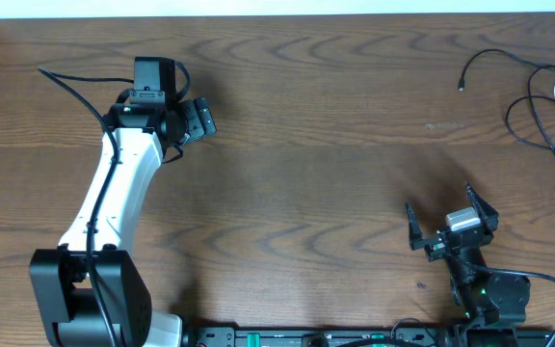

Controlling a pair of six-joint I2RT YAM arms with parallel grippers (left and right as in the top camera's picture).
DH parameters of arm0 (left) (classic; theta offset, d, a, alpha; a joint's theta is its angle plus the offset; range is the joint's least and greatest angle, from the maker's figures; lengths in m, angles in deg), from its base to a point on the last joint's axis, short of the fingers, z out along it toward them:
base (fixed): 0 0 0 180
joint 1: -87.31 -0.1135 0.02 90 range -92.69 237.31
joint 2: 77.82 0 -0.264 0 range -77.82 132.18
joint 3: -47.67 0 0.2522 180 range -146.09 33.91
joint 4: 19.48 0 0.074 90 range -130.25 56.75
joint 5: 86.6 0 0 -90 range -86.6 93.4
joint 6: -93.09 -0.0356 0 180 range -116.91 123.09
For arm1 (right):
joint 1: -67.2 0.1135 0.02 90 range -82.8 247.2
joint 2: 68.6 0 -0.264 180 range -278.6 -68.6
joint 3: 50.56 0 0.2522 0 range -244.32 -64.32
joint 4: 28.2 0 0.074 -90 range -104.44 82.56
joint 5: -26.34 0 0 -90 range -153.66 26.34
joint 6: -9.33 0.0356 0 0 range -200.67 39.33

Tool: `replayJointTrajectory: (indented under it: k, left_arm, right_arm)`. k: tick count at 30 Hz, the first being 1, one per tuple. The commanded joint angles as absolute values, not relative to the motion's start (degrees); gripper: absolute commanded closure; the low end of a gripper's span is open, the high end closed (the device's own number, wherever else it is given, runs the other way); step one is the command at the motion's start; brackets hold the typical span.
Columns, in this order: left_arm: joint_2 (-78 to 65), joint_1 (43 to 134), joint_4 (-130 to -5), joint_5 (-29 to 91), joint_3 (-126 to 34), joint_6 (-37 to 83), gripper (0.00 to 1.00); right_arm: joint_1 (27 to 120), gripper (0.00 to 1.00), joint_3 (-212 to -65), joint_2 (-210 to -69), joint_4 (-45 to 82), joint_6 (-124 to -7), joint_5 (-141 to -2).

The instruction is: Untangle cables

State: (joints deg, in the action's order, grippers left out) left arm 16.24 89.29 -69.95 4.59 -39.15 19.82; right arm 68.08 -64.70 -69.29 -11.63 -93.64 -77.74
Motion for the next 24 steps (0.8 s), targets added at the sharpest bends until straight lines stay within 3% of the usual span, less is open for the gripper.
replayJointTrajectory:
  k: [1, 14, 24]
  left_arm:
    - [15.98, 89.09, -70.09, 4.26, -40.31, 20.15, 0.05]
    - [12.64, 89.14, -70.61, -2.25, -39.19, 20.13, 0.05]
    - [-3.71, 88.99, -66.83, -10.16, -30.91, 16.56, 0.05]
  right_arm:
    - [68.37, 0.01, -64.64, -68.99, -11.26, -92.70, -77.50]
    - [68.37, 0.01, -64.64, -68.99, -11.26, -92.70, -77.50]
    - [68.37, 0.01, -64.64, -68.99, -11.26, -92.70, -77.50]
